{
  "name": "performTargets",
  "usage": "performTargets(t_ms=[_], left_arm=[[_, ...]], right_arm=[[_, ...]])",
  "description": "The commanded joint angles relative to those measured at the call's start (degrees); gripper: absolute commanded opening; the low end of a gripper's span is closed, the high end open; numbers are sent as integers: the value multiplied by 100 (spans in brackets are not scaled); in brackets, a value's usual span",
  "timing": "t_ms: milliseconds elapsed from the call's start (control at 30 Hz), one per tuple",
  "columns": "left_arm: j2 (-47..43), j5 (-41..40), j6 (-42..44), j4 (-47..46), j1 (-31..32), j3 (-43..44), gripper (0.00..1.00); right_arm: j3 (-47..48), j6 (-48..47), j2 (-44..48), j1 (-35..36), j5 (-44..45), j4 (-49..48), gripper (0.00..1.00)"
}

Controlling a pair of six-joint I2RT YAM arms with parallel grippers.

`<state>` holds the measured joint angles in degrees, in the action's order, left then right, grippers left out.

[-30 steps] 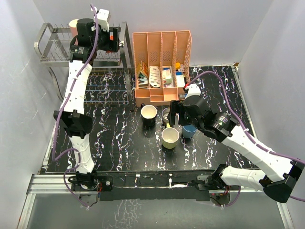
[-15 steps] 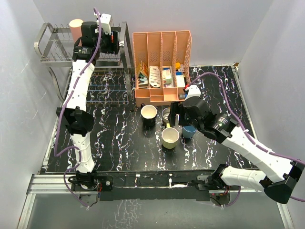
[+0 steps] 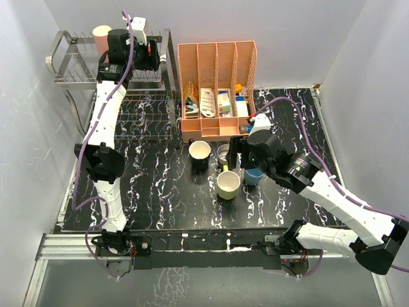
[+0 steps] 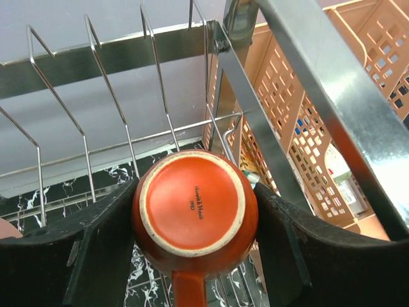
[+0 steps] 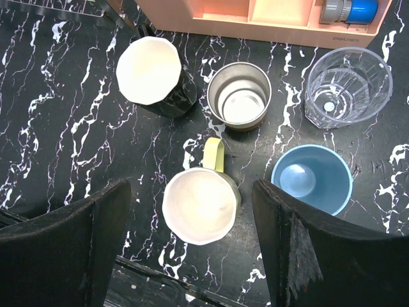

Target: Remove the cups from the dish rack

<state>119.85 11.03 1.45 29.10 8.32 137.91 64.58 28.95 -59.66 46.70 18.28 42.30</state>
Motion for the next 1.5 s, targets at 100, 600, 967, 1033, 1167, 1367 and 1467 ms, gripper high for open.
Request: performTargets(t_ms=[100,600,967,1033,1167,1367,1467], left_arm=[[-658,114,-65,-976,20,325,0],[-2545,388,-102,-2244,21,-1456,0],[-4934,2466,-555,-3009,8,-4511,0],[-5346,3055,-730,-3246,12,-5237,0],[-5948,3928,-891,-3409,20,-6112,0],[-6335,4721,-1128,-3469,21,-6915,0],[-6505,4887,-1354,-3852,28,-7329,0]], right_arm=[[278,-82,-8,-29,77,-301,78],[886,-41,-376,-40,-439,-499,78],[1631,367,-790,-458,-2010,-1210,84],[1630,577,-801,-630,-2415,-1482,84],[1372,1180,-741,-1056,-3337,-2176,85],[67,3002,-583,-1361,-4622,-4274,85],[-570,4029,-662,-1365,-4978,-5653,85]])
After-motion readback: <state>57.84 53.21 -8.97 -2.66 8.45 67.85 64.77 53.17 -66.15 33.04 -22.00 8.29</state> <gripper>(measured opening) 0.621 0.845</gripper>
